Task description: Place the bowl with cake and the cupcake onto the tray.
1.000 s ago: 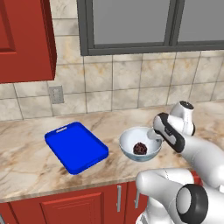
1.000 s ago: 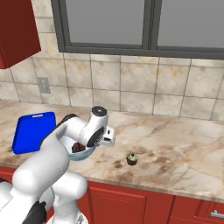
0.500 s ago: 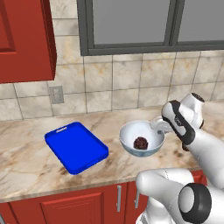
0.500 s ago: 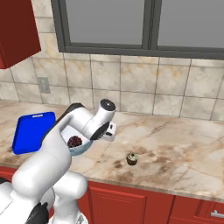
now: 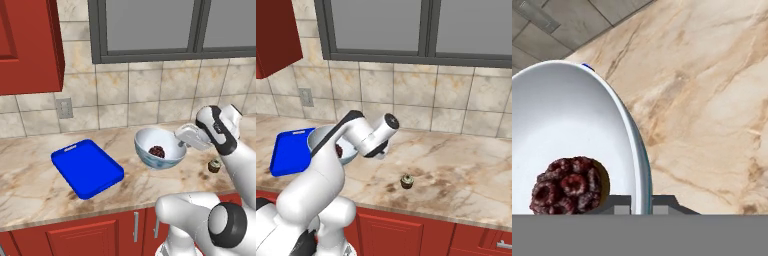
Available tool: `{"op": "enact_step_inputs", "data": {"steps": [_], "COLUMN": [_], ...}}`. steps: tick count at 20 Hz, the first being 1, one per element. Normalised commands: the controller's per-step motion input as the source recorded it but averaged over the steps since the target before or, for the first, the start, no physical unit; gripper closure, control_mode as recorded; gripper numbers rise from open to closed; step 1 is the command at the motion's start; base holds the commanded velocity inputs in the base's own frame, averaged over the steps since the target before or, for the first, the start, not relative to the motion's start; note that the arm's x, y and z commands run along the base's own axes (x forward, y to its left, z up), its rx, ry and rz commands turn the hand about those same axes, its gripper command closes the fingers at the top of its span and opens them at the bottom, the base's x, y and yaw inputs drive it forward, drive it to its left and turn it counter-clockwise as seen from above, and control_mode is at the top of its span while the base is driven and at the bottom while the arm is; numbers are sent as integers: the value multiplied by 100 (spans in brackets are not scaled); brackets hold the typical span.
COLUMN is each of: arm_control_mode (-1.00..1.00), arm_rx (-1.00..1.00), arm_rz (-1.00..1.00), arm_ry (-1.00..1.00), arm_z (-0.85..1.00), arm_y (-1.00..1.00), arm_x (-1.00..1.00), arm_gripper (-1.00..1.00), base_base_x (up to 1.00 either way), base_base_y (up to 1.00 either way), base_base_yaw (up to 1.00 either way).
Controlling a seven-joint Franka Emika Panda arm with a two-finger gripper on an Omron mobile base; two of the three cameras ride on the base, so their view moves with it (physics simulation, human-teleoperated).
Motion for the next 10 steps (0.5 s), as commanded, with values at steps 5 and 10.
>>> {"op": "enact_step_inputs", "data": {"steps": [5,10], "arm_control_mode": [-100,-100], "arm_rx": [1,0], "arm_rz": [0,0], "arm_ry": [0,0], "arm_z": [29,1], "arm_y": [58,48], "arm_x": [8,20], "arm_gripper": [100,100], "base_base_x": [0,0], "base_base_y": [0,0], "base_base_yaw": [0,0]}}
